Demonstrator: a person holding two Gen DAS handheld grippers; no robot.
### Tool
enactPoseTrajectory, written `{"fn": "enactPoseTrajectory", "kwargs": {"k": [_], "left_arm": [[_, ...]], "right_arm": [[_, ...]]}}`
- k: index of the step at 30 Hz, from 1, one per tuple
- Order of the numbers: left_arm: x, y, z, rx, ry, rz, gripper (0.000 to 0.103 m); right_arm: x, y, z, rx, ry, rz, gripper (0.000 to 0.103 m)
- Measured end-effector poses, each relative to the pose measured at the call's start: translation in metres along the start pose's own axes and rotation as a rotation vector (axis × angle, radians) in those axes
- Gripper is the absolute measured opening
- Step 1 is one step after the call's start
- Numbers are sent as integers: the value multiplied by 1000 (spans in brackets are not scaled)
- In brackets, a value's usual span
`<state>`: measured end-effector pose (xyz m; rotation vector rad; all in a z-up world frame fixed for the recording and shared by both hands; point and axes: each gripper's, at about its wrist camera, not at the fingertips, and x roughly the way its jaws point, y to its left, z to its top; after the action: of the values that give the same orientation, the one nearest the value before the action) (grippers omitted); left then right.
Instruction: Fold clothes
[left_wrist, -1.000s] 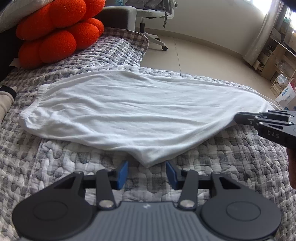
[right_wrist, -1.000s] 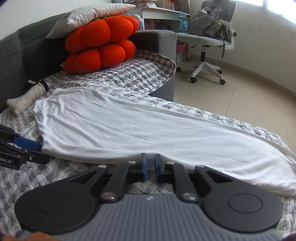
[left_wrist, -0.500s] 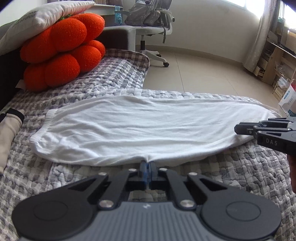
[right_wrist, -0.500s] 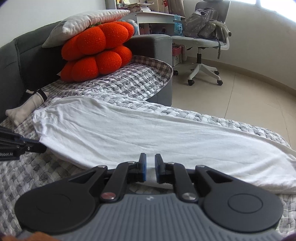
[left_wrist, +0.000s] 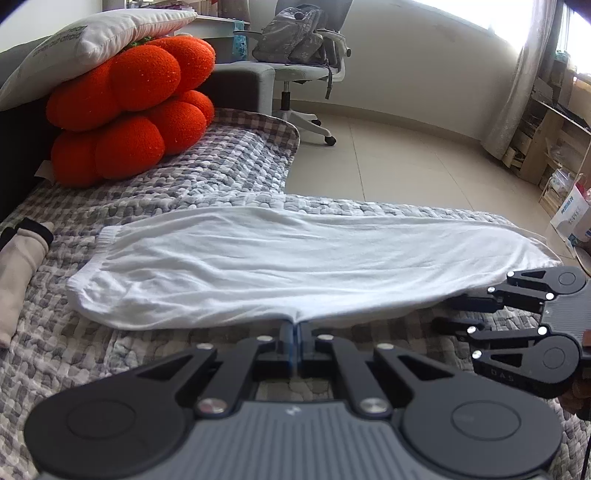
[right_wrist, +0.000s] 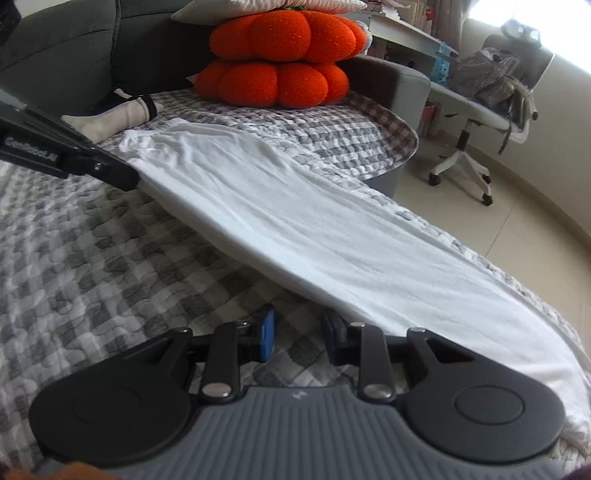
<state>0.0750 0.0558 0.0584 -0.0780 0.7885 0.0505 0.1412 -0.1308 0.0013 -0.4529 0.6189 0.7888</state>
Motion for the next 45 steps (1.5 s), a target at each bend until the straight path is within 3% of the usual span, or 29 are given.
{"fn": "enactPoseTrajectory", "kwargs": {"k": [6,21,27,32,39,40,41,42,43,45], "left_arm": [[0,1,2,-8,-1,-5,1],[-1,0,0,2,13,-11,2],[0,0,0,1,16,-14,2],[0,1,0,1,17,-16,2],[0,1,0,3,19,-17,2],[0,1,0,3,19,-16,2],[0,1,0,3,20,-15,2],[0,2,0,3,20,-16,2],[0,2,0,3,20,-16,2],[-1,3,0,2,21,-18,2]], "right_arm": [[-3,1,0,-54,-45,-54,36],[-10,6,6,-96,-87,-81,36],[-8,14,6,-144,-85,-96,36],[-9,19,7,-173,-93,-97,43],[3,24,2,-202,-43,-86,45],[4,23,2,-199,-37,-88,44],[5,21,2,-193,-31,-86,34],[5,19,2,-187,-26,-84,22],[5,19,3,-186,-23,-92,3],[2,19,4,-186,-22,-104,1]]}}
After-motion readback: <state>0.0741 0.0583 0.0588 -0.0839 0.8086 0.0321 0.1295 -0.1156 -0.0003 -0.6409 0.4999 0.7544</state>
